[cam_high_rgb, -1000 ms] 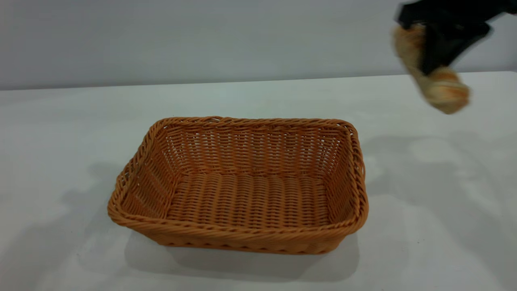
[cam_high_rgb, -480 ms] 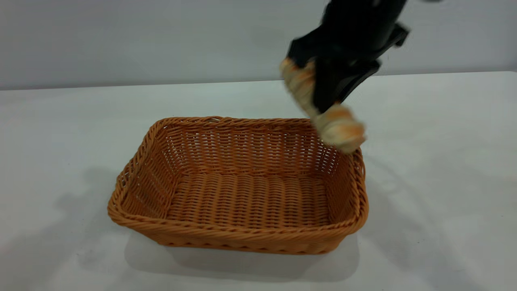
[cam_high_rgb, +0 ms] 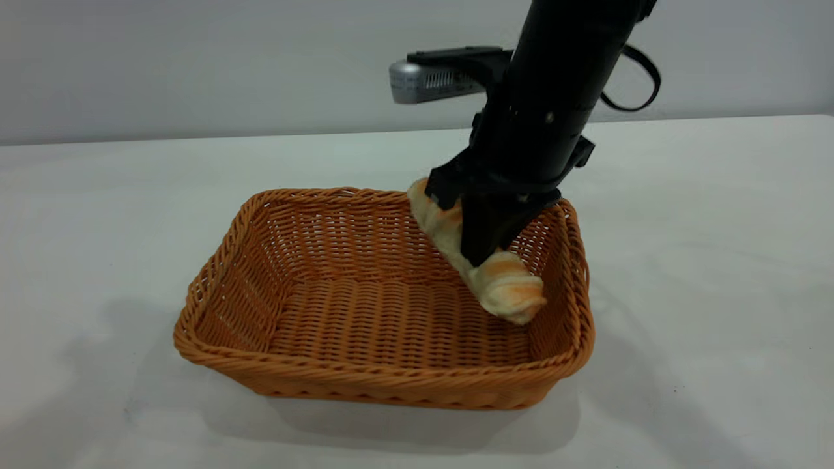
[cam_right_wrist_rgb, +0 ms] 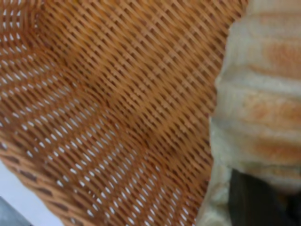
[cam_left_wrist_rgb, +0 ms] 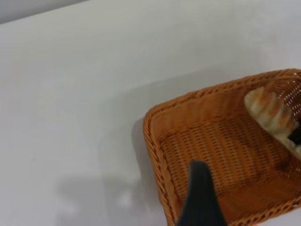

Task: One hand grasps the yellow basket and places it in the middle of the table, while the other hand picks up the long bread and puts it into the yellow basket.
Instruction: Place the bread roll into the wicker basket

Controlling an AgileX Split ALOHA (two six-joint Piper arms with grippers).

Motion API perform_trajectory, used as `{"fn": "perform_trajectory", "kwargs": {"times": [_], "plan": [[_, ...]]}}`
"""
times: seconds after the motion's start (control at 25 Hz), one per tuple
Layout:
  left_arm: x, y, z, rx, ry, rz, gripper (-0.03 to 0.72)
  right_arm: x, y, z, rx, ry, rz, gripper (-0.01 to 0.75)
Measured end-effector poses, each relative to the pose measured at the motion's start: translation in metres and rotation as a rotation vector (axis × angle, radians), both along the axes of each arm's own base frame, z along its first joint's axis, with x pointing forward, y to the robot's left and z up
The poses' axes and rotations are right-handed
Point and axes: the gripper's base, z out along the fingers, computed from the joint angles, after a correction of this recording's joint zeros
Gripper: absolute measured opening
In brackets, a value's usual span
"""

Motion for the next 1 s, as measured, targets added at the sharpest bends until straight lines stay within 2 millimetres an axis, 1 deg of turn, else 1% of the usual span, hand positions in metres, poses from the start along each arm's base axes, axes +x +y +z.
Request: {"fn": "perform_trajectory", "kwargs": {"times": [0.2,0.28,0.36,0.52,0.6,0.72,0.84,1.0], "plan": [[-0.012,0.002,-0.001,0.007,0.01,-0.004,0.584,0.003,0.001,-0.004,0.008,-0.019,-0.003,0.403],[-0.018,0.004,-0.003,0.014,0.012,-0.004,0.584,0.003,0.002,-0.004,0.013,-0.018,-0.007,0.481],[-0.025,0.006,-0.005,0.025,0.013,-0.004,0.584,0.003,0.002,-0.004,0.014,-0.018,-0.003,0.538],[-0.045,0.011,-0.003,0.027,-0.01,-0.003,0.584,0.002,0.001,0.0,0.013,-0.025,0.019,0.566],[-0.057,0.013,-0.001,0.025,-0.025,-0.003,0.584,0.001,0.001,0.009,0.022,-0.045,0.028,0.566],[-0.078,0.018,0.002,0.029,-0.064,-0.002,0.584,0.001,0.0,0.029,0.033,-0.096,0.042,0.567],[-0.1,0.023,0.0,0.034,-0.094,-0.001,0.584,-0.001,-0.003,0.05,0.034,-0.151,0.059,0.567],[-0.129,0.031,-0.008,0.05,-0.124,0.001,0.584,-0.007,-0.012,0.086,0.032,-0.221,0.063,0.567]]}}
